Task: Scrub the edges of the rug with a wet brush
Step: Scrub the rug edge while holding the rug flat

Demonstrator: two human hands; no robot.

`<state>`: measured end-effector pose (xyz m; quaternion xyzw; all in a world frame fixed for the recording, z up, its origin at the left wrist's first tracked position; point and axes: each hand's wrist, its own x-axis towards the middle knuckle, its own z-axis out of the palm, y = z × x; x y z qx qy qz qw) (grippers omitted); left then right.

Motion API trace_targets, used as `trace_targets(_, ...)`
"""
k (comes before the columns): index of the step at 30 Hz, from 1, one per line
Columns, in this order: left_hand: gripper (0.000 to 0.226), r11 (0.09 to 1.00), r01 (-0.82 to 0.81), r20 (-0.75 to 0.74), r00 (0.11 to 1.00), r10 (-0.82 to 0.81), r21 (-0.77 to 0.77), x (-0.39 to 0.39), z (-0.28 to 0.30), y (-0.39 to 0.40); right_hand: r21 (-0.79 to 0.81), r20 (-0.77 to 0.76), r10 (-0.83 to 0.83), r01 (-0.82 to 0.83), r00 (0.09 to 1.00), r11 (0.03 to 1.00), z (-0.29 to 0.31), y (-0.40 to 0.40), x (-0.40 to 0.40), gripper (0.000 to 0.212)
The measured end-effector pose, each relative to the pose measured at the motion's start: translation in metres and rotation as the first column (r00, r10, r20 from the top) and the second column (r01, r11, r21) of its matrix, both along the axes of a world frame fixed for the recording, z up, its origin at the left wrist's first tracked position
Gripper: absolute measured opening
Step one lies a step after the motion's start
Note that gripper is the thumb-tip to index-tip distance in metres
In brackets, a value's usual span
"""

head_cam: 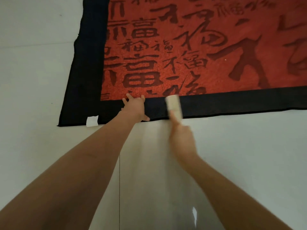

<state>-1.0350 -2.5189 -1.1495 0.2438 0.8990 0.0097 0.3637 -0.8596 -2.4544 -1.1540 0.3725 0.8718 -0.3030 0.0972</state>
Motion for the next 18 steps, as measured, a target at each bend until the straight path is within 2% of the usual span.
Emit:
trace_targets(2,0.103,1.0,0.009,-0.023,1.0,-0.009,-0.005,-0.001,-0.001,-0.002,-0.015,-0.014,0.212,-0.213,0.977,0.977,0.0,-0.02,0.002,0.078)
trace_targets(4,0.103,1.0,0.024,-0.039,0.999,-0.024,0.0,0.0,-0.004,-0.005,0.058,0.052,0.319,-0.322,0.946,0.945,0.006,0.009,0.008,0.086)
trace_targets(5,0.102,0.999,0.032,-0.043,0.999,-0.032,0.004,0.001,-0.004,-0.005,0.105,0.102,0.286,-0.297,0.953,0.949,0.007,0.031,0.013,0.085)
trace_targets(6,0.102,0.999,0.036,-0.047,0.998,-0.036,0.004,0.001,-0.005,-0.005,0.137,0.107,0.19,-0.204,0.976,0.969,0.009,0.046,0.019,0.083)
trace_targets(8,0.102,0.999,0.031,-0.042,0.999,-0.032,-0.012,0.0,-0.008,-0.004,0.119,0.021,-0.019,0.016,1.0,0.993,0.008,0.041,0.022,0.079)
trace_targets(10,0.103,0.999,0.04,-0.04,0.998,-0.041,-0.034,-0.002,-0.01,0.002,0.056,0.03,-0.015,0.013,0.999,0.998,0.007,0.005,0.012,0.076)
trace_targets(12,0.104,0.998,0.021,-0.043,0.999,-0.024,-0.057,-0.001,-0.009,0.005,0.014,0.058,0.204,-0.205,0.977,0.979,0.004,-0.02,0.005,0.078)
trace_targets(14,0.104,0.997,0.011,-0.045,0.999,-0.015,-0.074,0.001,-0.006,0.005,0.053,0.083,0.443,-0.448,0.893,0.892,0.012,-0.004,0.0,0.083)
trace_targets(16,0.104,0.994,0.03,-0.054,0.998,-0.036,-0.1,0.003,-0.005,0.003,0.12,0.189,0.569,-0.594,0.801,0.796,0.024,0.042,-0.002,0.078)
trace_targets(18,0.1,0.991,0.066,-0.065,0.995,-0.074,-0.118,0.005,-0.002,0.005,0.183,0.282,0.586,-0.642,0.76,0.744,0.039,0.078,0.001,0.076)
